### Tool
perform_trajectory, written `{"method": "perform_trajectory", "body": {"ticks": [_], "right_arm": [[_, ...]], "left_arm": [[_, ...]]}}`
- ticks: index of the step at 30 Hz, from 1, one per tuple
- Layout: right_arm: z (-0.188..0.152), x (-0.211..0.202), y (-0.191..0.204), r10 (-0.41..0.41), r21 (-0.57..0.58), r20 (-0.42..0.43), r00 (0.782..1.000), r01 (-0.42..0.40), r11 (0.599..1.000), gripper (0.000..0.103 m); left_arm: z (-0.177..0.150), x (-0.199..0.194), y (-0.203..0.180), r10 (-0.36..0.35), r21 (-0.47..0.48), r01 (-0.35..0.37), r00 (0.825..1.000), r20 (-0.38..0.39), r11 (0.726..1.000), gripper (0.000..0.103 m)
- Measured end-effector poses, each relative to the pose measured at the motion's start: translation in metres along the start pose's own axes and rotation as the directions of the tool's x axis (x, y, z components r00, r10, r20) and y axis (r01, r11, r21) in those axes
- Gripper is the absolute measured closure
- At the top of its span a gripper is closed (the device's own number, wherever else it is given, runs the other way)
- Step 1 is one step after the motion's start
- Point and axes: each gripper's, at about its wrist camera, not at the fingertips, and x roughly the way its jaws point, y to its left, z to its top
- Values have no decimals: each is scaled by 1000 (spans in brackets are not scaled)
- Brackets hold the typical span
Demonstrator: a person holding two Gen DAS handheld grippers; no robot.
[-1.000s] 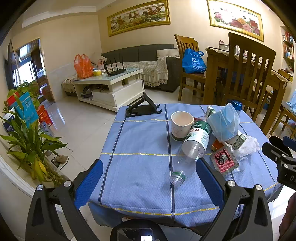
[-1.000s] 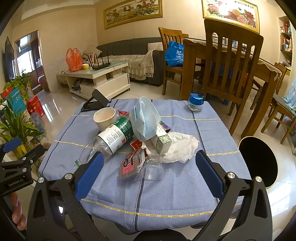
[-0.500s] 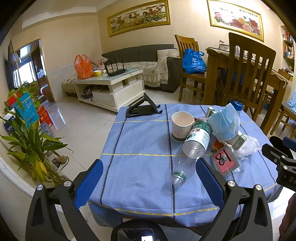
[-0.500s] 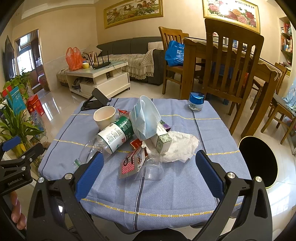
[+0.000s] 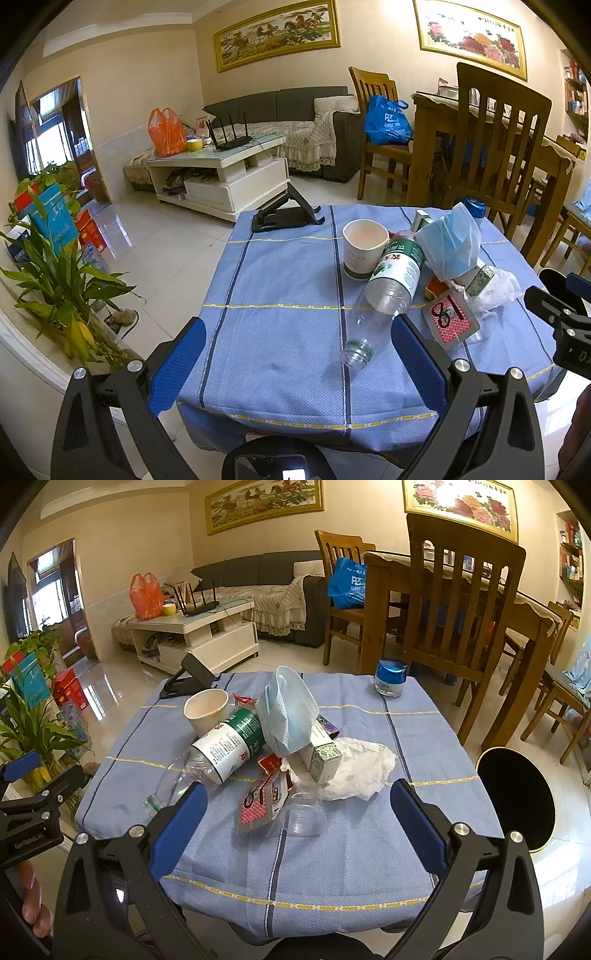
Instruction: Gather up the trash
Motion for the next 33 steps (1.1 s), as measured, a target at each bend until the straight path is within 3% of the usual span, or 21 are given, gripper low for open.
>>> {"method": "perform_trajectory", "body": {"ticks": [33], "right_arm": [[-5,7,-7,-4,6,-35,999,4,1000,5]], "left_arm": [[-3,9,6,-1,-13,1,1000,-26,1000,6]]}}
